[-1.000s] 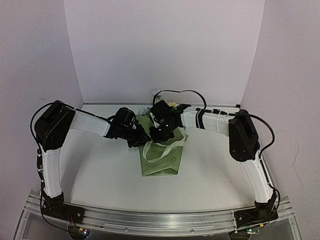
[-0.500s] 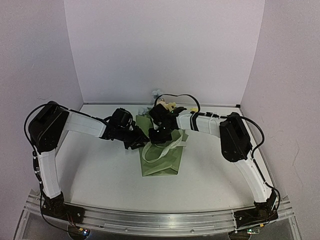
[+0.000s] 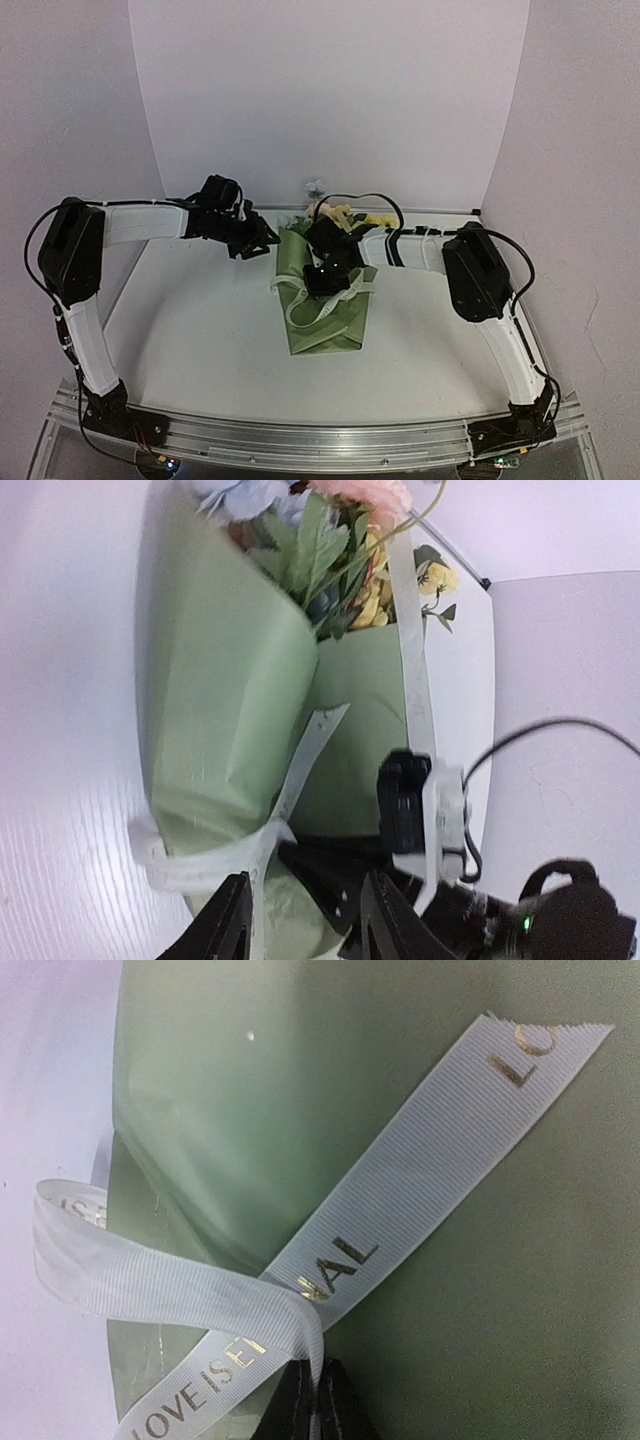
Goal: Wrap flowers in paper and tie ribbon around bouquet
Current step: Cross the ribbon over the folded bouquet.
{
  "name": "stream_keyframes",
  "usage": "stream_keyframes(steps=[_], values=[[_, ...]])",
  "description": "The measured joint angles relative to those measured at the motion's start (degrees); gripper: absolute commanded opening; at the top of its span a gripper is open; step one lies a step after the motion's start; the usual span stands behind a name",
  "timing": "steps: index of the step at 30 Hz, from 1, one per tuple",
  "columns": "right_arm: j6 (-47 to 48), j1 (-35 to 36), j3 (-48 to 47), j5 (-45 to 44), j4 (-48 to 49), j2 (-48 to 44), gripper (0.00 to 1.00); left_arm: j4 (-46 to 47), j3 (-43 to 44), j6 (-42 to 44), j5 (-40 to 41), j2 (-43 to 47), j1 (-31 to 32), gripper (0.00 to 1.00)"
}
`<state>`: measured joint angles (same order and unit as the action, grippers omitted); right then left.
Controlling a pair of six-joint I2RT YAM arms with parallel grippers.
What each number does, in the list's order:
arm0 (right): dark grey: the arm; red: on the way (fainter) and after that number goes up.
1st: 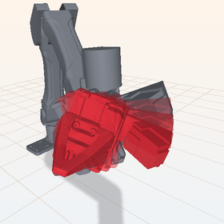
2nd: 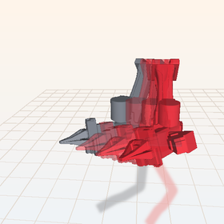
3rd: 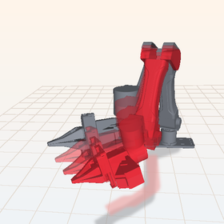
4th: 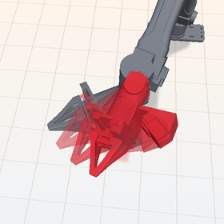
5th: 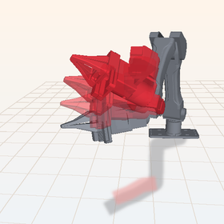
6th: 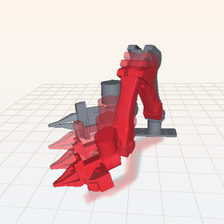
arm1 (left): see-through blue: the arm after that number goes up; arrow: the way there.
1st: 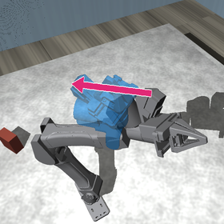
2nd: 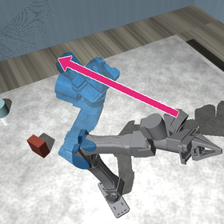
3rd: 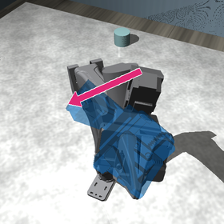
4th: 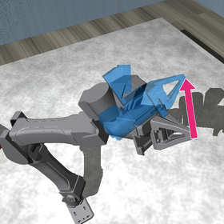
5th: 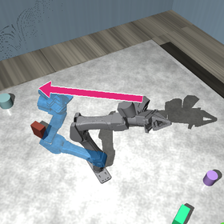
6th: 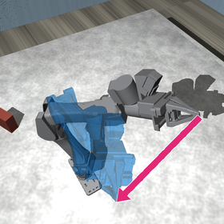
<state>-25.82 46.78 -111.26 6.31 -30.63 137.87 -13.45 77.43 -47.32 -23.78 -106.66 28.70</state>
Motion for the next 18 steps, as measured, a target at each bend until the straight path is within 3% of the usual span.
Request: stream_keyframes(steps=[5, 18], values=[[-0.17, 0.0, 5.21, -0.42, 3.39, -4.57, 0.24, -4.92, 14.11, 5.66, -1.79, -10.72, -0.4, 0.39], [0.02, -0.22, 14.64, -5.08, 8.07, -15.45, 0.3, -14.85, 26.53, 11.89, -2.23, -20.93, 4.41, 0.43]])
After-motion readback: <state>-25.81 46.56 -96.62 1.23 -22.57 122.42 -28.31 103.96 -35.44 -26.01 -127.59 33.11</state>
